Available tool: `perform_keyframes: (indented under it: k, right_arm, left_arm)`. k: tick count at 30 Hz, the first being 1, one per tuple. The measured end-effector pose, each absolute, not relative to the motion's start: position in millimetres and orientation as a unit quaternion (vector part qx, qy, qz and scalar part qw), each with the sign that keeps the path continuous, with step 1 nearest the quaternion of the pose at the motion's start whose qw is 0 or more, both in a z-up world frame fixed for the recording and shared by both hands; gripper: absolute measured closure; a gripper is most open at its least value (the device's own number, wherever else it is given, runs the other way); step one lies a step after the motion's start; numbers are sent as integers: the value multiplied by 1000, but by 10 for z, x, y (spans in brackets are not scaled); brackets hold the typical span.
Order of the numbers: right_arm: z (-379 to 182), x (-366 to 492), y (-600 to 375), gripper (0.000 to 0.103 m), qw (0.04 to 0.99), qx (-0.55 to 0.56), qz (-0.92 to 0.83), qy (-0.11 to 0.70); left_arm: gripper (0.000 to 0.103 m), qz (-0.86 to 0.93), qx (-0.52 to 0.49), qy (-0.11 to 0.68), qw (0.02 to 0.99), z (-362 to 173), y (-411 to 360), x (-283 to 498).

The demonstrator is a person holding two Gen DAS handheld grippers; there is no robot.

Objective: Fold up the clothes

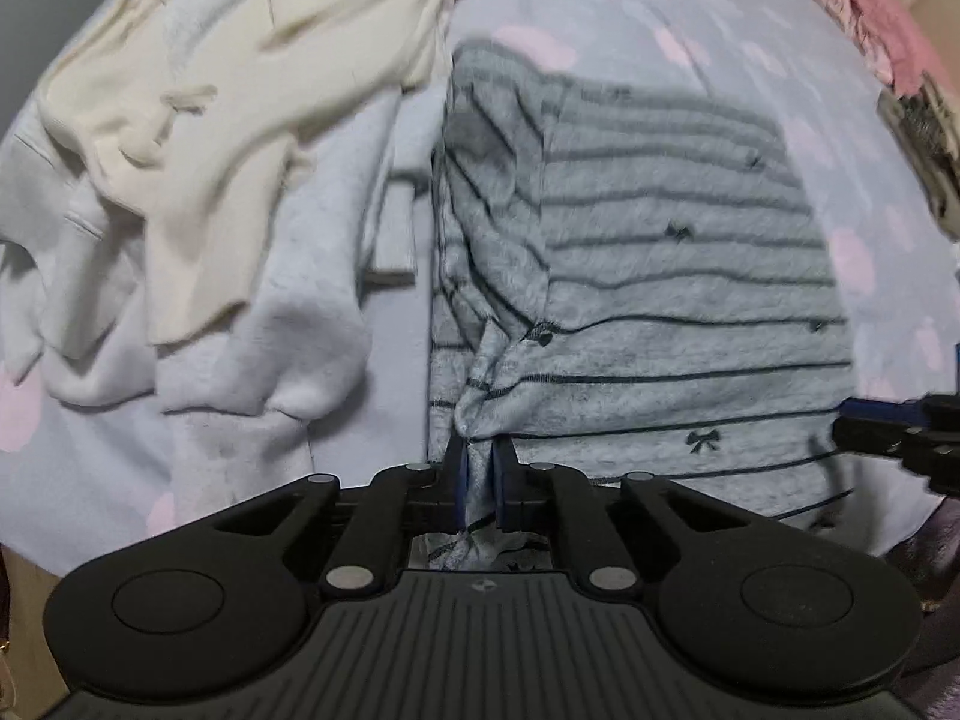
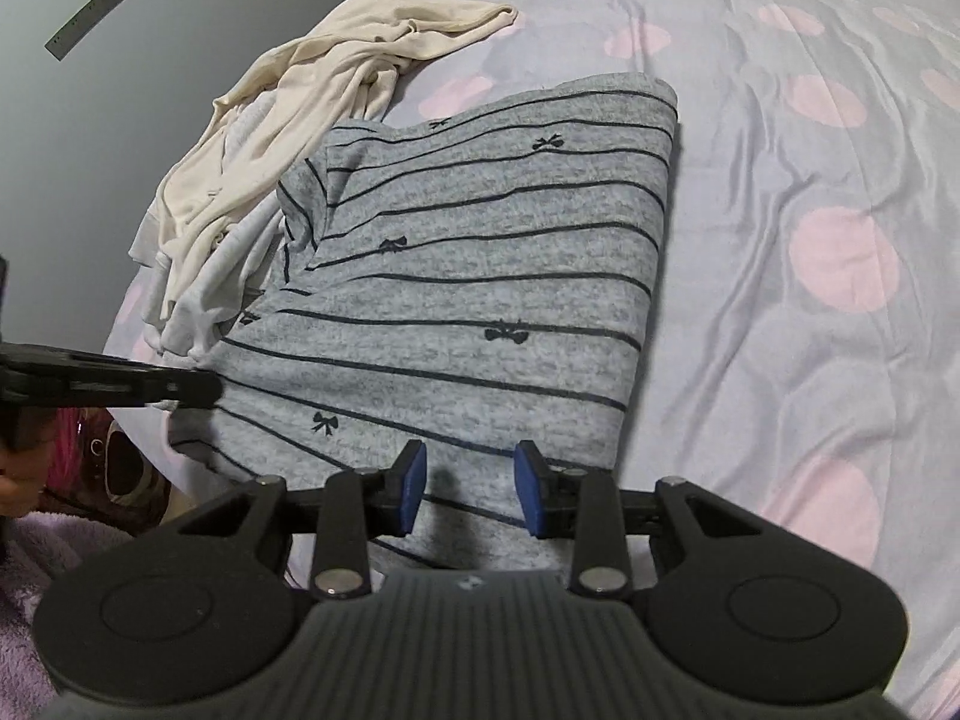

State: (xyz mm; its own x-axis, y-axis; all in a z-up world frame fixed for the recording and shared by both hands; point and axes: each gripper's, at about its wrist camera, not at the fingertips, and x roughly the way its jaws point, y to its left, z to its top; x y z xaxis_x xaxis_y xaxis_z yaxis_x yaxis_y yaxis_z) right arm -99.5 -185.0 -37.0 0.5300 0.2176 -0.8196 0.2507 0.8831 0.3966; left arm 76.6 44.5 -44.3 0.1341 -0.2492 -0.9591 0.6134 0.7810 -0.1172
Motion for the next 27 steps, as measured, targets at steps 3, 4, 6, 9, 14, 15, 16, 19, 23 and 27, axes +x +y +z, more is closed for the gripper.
perform_keyframes:
  k: [3,4,6,9,14,15,16,19,23,27]
  right_arm:
    - [-372,-1005,-1886,64,839,243,-13,487]
    - [-373,-1017,-1915,55,837,247,-17,487]
    - [-382,-1042,-1984,46,833,257,-30,489]
    - [-470,-1080,-2078,43,818,273,-48,504]
    - [-841,-1094,-2069,43,774,336,-23,537]
    - [-899,-1106,-2046,44,771,341,-21,537]
    - [-918,-1115,-2024,52,775,339,-22,534]
    - [-853,-1121,-2044,83,777,342,-21,528]
    - [-703,-1130,-2183,90,757,381,-24,531]
    - [-377,-1162,-2273,91,762,360,-31,537]
  left_arm:
    - [69,-284,167,588,739,-452,449,751]
    - [63,-286,168,586,740,-439,457,740]
    - [45,-296,167,580,741,-389,482,710]
    - [45,-302,179,587,729,-477,464,676]
    - [65,-312,184,614,702,-721,376,652]
    - [68,-313,185,614,701,-736,364,652]
    - [70,-315,185,614,700,-734,357,655]
    - [84,-315,176,614,702,-666,368,668]
    - [88,-327,171,609,702,-496,363,616]
    - [88,-350,152,611,693,-256,370,535]
